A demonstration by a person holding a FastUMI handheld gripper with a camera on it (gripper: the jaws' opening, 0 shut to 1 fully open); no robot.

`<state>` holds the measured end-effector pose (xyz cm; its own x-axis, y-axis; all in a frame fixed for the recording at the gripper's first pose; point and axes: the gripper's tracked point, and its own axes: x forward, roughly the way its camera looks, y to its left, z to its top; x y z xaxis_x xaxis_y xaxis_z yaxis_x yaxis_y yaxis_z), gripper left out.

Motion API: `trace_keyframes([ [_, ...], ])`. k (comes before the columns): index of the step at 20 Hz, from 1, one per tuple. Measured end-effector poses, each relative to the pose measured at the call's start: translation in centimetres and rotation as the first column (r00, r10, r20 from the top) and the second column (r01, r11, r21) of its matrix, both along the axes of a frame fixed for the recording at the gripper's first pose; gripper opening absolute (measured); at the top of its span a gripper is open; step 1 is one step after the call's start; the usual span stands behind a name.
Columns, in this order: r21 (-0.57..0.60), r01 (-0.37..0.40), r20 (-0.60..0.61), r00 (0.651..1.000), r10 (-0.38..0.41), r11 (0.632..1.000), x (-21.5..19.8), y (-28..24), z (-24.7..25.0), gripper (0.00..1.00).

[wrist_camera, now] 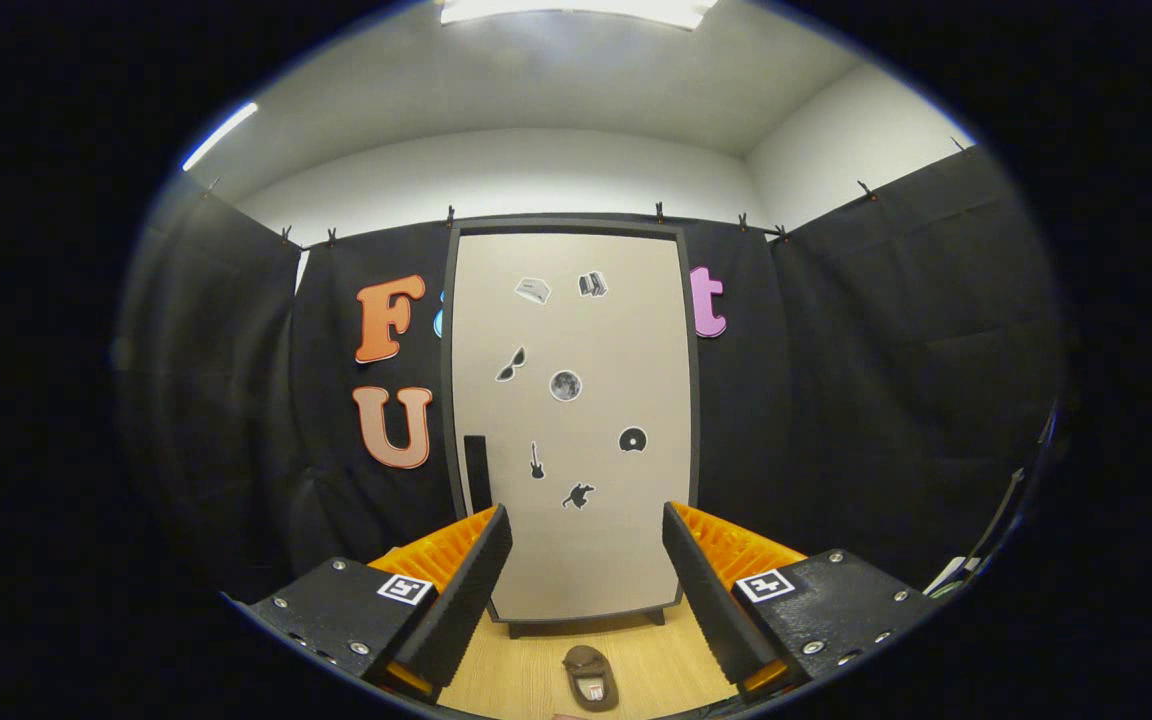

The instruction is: Open the shoe cabinet door, grab the shoes and put them into the shoe cabinet, then close the shoe cabinet door.

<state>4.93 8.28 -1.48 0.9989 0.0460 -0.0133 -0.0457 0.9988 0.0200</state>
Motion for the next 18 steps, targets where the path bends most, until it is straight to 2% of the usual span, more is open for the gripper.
trace_keyframes([
  [4,-0.007,0.039,0.007,0.999,-0.039,0.999,1.4,0.4,-0.1,0.94],
  [8,-0.008,0.04,0.003,0.999,-0.04,0.999,3.4,1.2,-0.5,0.94],
  [12,-0.039,0.007,0.0,1.0,-0.007,0.999,5.9,2.7,-1.2,0.94],
  [18,-0.009,-0.067,0.012,0.998,0.067,0.998,10.5,5.8,-2.0,0.93],
])
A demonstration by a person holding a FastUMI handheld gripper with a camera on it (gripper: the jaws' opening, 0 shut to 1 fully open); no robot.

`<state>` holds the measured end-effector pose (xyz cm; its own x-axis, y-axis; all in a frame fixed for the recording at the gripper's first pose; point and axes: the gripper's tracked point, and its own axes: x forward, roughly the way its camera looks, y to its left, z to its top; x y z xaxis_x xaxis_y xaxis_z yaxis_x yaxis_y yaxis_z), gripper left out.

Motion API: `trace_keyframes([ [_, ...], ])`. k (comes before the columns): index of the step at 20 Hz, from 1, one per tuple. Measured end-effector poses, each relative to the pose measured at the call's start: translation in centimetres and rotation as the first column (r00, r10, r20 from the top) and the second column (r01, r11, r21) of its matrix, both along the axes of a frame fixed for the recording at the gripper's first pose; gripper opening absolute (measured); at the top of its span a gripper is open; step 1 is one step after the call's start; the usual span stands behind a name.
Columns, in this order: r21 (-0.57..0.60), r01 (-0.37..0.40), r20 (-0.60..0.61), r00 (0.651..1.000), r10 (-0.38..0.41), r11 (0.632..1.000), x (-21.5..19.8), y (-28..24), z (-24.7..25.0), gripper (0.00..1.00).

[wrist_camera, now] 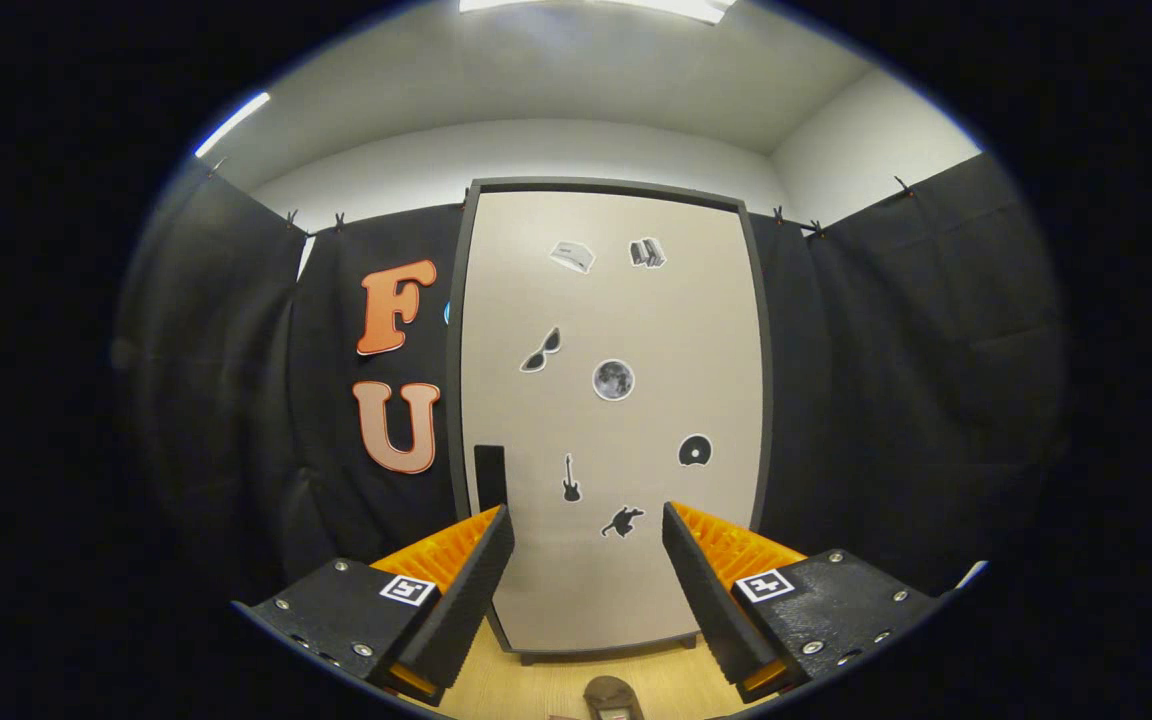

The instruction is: Open the shoe cabinet door, grab the shoes and put them into the shoe cabinet, then close the shoe cabinet door.

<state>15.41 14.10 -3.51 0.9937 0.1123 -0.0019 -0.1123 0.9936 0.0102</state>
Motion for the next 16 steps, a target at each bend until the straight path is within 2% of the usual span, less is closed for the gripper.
trace_keyframes([
  [5,0.035,-0.093,-0.021,0.995,0.094,0.995,3.1,3.0,-1.8,0.94],
  [10,0.062,-0.131,-0.004,0.991,0.131,0.989,6.3,6.0,-2.1,0.93],
  [16,0.048,-0.1,-0.03,0.994,0.102,0.994,9.8,8.9,-3.7,0.9],
])
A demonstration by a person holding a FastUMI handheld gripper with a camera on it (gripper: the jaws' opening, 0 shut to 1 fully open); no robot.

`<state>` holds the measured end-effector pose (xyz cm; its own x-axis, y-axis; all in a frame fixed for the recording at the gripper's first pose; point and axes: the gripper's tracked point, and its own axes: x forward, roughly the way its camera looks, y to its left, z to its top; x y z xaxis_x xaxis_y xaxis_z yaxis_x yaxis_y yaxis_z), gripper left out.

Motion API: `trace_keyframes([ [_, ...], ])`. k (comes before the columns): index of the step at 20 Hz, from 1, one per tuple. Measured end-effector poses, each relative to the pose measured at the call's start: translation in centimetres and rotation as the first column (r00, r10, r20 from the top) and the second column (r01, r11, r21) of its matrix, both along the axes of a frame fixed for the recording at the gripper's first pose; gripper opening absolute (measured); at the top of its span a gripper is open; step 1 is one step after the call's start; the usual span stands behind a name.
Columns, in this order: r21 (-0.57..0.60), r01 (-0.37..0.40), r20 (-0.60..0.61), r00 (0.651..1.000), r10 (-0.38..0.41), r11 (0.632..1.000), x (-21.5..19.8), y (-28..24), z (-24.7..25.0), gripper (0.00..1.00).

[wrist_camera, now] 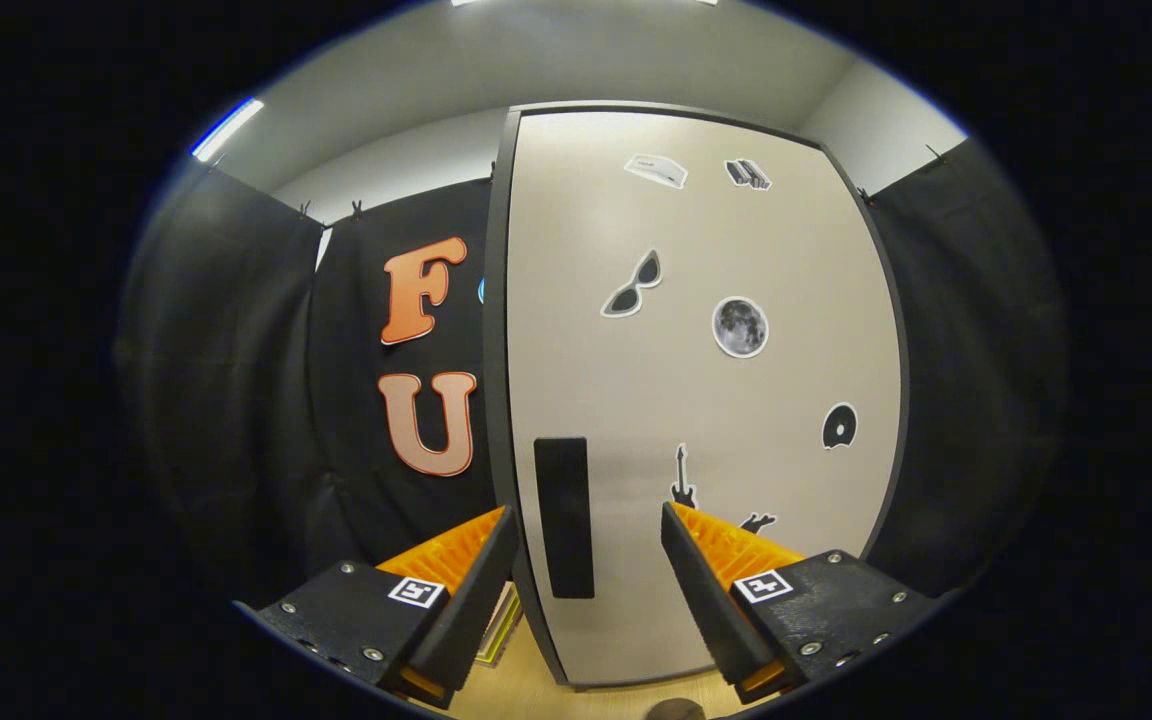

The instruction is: Open the shoe cabinet door, grab the shoes and put them into the shoe cabinet, then close the shoe cabinet door.

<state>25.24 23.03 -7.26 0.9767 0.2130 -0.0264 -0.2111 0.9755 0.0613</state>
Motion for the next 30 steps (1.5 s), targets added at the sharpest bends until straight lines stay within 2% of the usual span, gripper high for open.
trace_keyframes([
  [5,-0.036,0.022,-0.006,1.0,-0.022,0.999,2.1,1.2,-1.3,0.81],
  [9,-0.016,-0.01,-0.041,0.999,0.01,1.0,3.4,2.4,-2.1,0.69],
  [16,-0.077,0.017,-0.037,0.999,-0.02,0.997,4.6,2.2,-2.7,0.38],
  [19,-0.047,0.012,-0.068,0.998,-0.015,0.999,4.4,2.2,-2.9,0.35],
  [24,-0.013,0.016,-0.104,0.994,-0.017,1.0,4.2,2.0,-2.9,0.23],
  [30,0.004,0.015,-0.105,0.994,-0.015,1.0,3.1,1.6,-2.8,0.19],
])
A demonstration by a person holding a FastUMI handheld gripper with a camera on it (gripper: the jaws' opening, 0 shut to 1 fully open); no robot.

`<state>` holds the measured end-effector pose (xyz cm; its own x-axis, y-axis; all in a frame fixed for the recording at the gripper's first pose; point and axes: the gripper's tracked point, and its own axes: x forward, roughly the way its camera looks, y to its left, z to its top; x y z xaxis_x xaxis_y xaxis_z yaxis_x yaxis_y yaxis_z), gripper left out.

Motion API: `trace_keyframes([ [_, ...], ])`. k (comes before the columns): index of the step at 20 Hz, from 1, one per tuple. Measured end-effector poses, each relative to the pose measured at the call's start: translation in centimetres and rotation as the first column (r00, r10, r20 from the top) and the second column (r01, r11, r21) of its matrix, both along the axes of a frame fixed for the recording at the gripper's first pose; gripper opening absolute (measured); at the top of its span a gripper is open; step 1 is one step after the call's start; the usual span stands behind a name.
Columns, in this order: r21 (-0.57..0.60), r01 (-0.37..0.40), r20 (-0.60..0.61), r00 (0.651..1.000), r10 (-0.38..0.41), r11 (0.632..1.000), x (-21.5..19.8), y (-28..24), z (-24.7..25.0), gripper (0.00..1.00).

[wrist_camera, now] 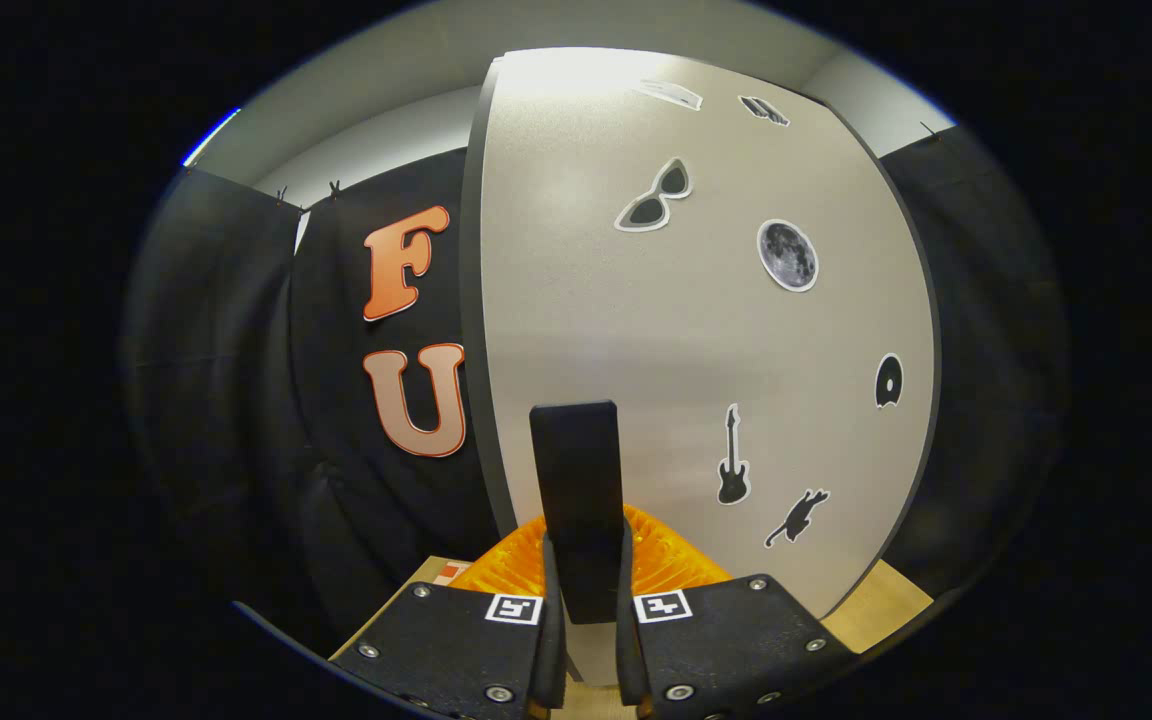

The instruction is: Open the shoe cabinet door, grab the shoes and put them into the shoe cabinet, then close the shoe cabinet door.

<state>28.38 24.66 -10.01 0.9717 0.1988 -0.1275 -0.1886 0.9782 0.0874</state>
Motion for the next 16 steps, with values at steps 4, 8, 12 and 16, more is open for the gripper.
trace_keyframes([
  [4,0.011,0.037,0.016,0.999,-0.037,0.999,-0.8,-0.7,0.1,0.18],
  [8,-0.008,0.09,0.022,0.996,-0.09,0.996,-1.9,-1.3,0.2,0.17],
  [12,-0.008,0.155,0.021,0.988,-0.155,0.988,-3.1,-2.3,0.2,0.16],
  [16,-0.007,0.188,0.024,0.982,-0.188,0.982,-4.8,-3.5,0.5,0.16],
])
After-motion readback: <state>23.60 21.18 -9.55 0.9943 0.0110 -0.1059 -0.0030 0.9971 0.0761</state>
